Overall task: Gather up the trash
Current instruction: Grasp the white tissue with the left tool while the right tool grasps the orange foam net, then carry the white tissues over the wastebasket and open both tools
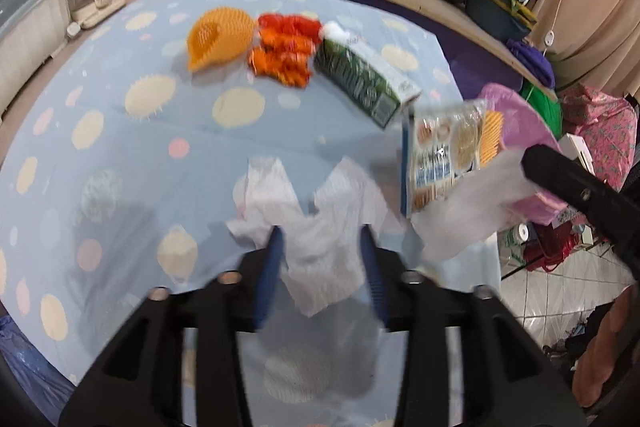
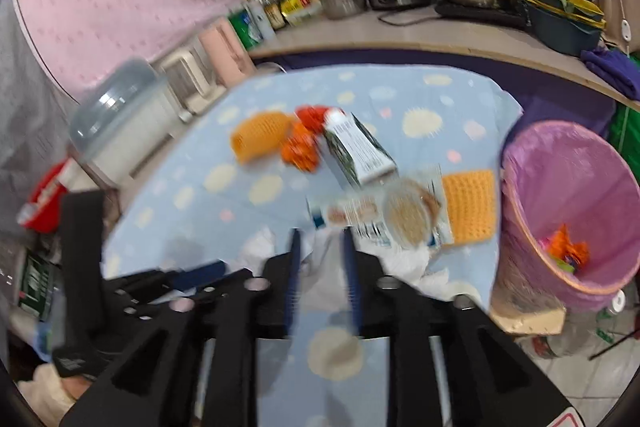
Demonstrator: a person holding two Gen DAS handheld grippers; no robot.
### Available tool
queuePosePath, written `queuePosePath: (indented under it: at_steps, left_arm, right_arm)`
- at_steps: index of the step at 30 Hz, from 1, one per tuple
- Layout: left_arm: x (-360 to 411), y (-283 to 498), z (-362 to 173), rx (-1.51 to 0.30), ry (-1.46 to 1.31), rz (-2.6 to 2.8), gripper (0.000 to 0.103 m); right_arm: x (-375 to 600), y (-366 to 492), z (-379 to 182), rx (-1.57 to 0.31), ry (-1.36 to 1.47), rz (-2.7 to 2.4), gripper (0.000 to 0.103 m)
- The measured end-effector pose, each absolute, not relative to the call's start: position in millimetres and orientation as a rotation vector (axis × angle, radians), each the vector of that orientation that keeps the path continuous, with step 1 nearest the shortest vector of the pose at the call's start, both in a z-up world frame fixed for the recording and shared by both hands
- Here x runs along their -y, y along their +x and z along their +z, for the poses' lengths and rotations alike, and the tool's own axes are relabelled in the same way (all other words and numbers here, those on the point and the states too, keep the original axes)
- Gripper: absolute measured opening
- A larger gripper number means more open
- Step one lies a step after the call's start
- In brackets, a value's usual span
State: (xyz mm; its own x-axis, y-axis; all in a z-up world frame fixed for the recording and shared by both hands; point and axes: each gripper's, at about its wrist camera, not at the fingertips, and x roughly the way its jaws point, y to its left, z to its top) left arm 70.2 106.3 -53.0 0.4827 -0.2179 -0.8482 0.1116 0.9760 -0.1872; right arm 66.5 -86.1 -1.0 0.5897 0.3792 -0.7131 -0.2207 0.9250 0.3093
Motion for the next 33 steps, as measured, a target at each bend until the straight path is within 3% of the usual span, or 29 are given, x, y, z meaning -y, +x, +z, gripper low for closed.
queuePosePath:
  at_steps: [4,7,10,12,14,17,21,23,25,27,33]
  left_arm:
    - [-98.3,67.8,-77.8,-1.087,-0.07,-0.191,0.049]
    - [-98.4,72.2,-91.7,-1.118,-0.081,-0.183,0.048]
    - [-97.0,72.7,-96.3,-1.112,-0.057,-0.172,0.042]
    - [-96.4,72.6,-97.1,-1.108,-0.045,-0.165,0.032]
    - [-97.2,73.4,-97.1,-1.109,-0.045,-0.168,0.017]
    - [-97.7,72.9,-95.4,-1.115,-0.051,-0.184,0.009]
    - [-94.3,68.3,-86.6,-1.1,-0.035,-0.194,0.007]
    - [-93.0,65.7,-80.7,-1.096,-0.041,-0.202,0.007]
    - [-92.3,62.6,-73.9,-1.083,-0.043,-0.208,0.007]
    - [-91.7,59.2,-66.0,-1.071,-0.043,-0.207,0.007]
    - [-94.5,51.7,-34.1,-1.024,-0.062,-0.23,0.006]
  right_arm:
    - [104.3,62.9,-17.6,-0.884,0.24,0.295,0.052]
    - [118.6,70.9,-23.4,-0.893,0.251,0.249,0.055]
    - [121.8,74.8,-34.1,-0.925,0.232,0.242,0.055]
    - [119.1,73.2,-43.3,-0.953,0.221,0.252,0.055]
    - [114.8,66.5,-55.8,-0.983,0.206,0.255,0.055]
    - [108.9,57.1,-72.0,-1.028,0.21,0.272,0.055]
    - [102.7,52.2,-87.3,-1.059,0.192,0.277,0.054]
    - [101.8,52.7,-93.8,-1.071,0.188,0.276,0.043]
    - [102.2,54.5,-99.5,-1.09,0.196,0.281,0.02]
    - [104.0,54.0,-101.6,-1.1,0.202,0.276,0.009]
    - [113.1,40.6,-64.6,-1.021,0.248,0.319,0.006]
